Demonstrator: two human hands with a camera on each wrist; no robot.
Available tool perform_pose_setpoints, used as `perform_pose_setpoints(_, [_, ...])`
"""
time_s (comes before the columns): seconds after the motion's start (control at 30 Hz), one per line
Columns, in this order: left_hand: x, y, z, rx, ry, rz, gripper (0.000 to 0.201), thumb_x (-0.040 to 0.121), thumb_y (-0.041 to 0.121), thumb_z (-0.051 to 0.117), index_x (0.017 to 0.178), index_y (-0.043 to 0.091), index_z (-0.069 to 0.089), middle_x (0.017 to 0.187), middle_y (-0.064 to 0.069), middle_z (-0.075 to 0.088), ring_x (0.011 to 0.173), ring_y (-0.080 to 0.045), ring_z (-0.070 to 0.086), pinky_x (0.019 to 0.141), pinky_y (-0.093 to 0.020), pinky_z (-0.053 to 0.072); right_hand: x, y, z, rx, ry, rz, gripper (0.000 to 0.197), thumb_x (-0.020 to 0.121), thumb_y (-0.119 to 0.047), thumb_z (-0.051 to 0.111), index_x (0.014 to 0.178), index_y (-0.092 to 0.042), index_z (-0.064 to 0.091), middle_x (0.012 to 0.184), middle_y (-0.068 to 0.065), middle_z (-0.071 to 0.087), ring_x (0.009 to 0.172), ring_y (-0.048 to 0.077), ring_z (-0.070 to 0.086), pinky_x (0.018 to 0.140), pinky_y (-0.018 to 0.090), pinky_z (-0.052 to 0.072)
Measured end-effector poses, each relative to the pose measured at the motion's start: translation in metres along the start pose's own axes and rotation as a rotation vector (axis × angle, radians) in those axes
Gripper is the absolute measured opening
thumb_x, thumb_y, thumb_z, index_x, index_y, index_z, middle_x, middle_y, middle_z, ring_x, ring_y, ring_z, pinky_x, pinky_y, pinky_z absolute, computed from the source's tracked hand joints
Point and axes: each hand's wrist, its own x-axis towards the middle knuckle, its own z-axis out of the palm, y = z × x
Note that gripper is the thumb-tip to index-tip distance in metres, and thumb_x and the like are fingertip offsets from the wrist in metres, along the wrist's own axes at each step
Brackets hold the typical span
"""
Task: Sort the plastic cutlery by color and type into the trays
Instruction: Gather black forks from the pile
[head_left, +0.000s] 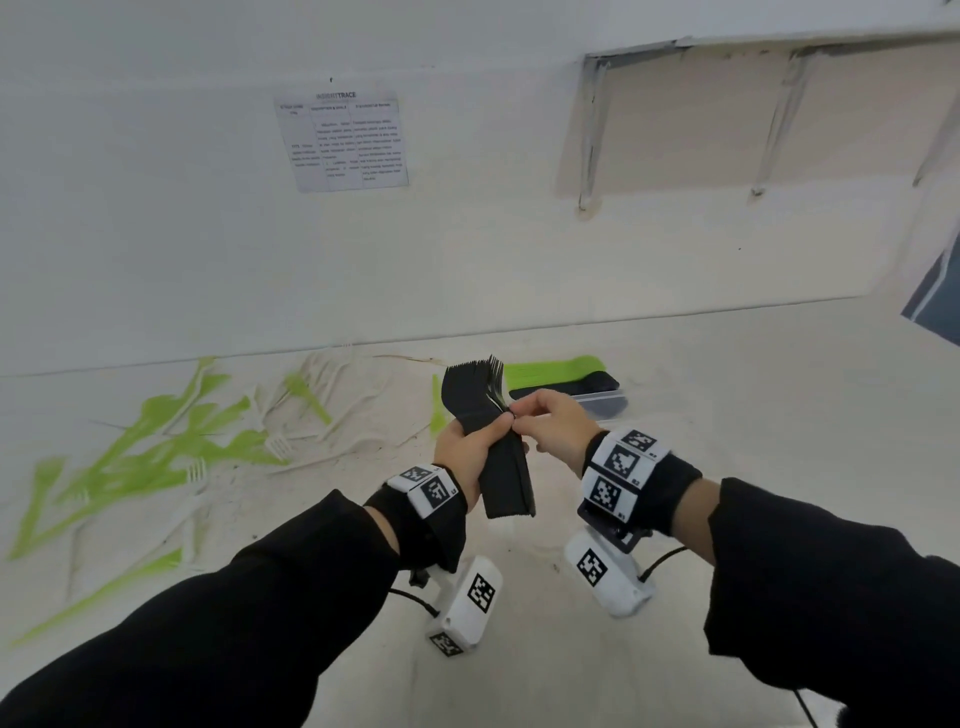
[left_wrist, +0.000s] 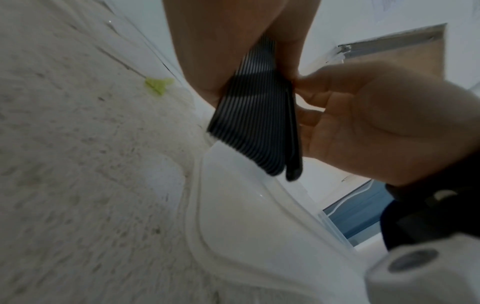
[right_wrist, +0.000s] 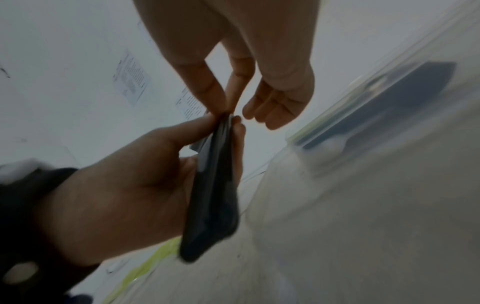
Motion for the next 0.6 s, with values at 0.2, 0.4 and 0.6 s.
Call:
perform_pose_setpoints(0.2, [0.009,0.017,0.014,0.212,-0.117,0.001,0.02,0.081,0.001,0.067,0.099,0.004,0.06,0.089,-0.017,0.066,0.071,-0.029,0.066,0.072,-0.039,0.058,0.028,-0.036,-0.01,0.265,-0.052,0.029,0.053,0.096,-0.01,0.043,0.146,-0.012,0.026,0.139,0.016,0.043,0.125,0.027,0.046,0.109,0.039,0.037])
perform_pose_setpoints(0.4, [0.016,0.028,0.033,0.362,-0.152,0.13,0.035,0.077,-0.007,0.064,0.11,-0.001,0.056,0.098,-0.022,0.065,0.075,-0.034,0.065,0.078,-0.049,0.056,0.035,-0.032,-0.018,0.335,0.037,0.012,0.035,0.093,-0.019,0.052,0.128,-0.016,0.044,0.114,0.016,0.056,0.107,0.028,0.057,0.097,0.038,0.047])
perform_pose_setpoints(0.6, [0.021,0.013,0.053,0.412,-0.152,0.244,0.048,0.063,0.016,0.072,0.109,0.011,0.06,0.101,-0.016,0.069,0.093,-0.033,0.067,0.085,-0.053,0.053,0.033,-0.035,-0.033,0.863,0.107,0.043,0.013,0.096,-0.01,0.045,0.108,-0.007,0.049,0.092,0.007,0.054,0.086,0.018,0.053,0.076,0.026,0.047])
